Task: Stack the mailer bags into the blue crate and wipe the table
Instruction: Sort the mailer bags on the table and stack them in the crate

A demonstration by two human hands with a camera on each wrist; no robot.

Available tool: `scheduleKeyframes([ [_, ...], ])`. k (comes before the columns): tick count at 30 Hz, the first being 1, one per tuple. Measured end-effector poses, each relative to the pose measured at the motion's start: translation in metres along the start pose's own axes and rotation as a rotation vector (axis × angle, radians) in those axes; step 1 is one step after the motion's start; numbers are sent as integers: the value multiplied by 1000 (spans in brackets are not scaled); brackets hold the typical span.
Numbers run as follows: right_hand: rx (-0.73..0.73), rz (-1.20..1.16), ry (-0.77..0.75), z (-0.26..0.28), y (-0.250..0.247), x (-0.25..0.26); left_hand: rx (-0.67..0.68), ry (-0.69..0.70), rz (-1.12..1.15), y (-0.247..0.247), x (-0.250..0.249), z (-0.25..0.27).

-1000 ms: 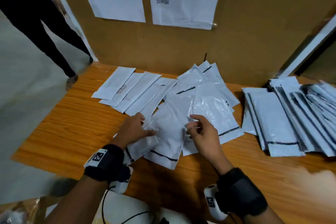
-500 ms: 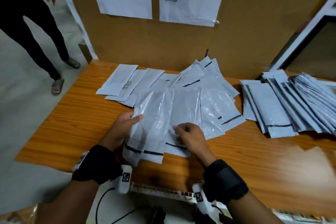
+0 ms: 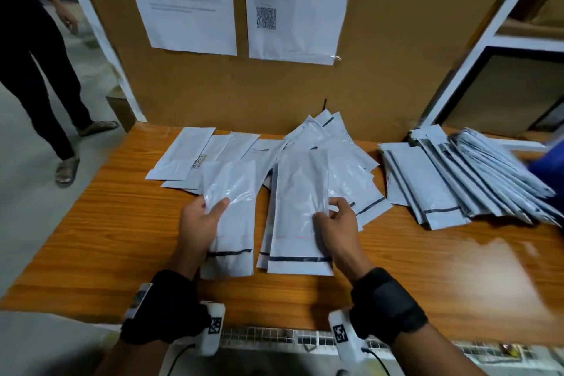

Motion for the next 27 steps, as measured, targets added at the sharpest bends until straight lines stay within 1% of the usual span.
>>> scheduleKeyframes([
  [3,-65,91,-93,1,-34,4,36,85,8,23,-18,13],
  [5,-101,105,-189,2,-58,5,86,52,103,45,-31,23],
  [7,-143,135,-275,8,-85,7,172,13,163,71,-41,35],
  [8,-169,152,-305,12,-100,6,228,16,153,85,-47,43],
  [11,-249,184,-348,26,-150,2,423,69,21,132,-54,64],
  [14,-310,178,-352,45,-205,-11,501,144,-58,179,-66,95],
  [19,-451,140,-302,87,-314,-35,617,259,-135,268,-91,179],
  [24,-638,200,-322,134,-427,-46,739,455,-175,355,-118,280],
  [27,-733,200,-324,157,-490,-54,787,514,-143,399,-136,332],
])
Point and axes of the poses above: each hand's wrist, its own z-axis away from the middle knuckle, its own y-axis out of the palm, x = y × z, the point moved 4 cm from there along -z, towards the middle knuckle, and after that the axes turned 6 degrees about -y, right-handed, at the moved point
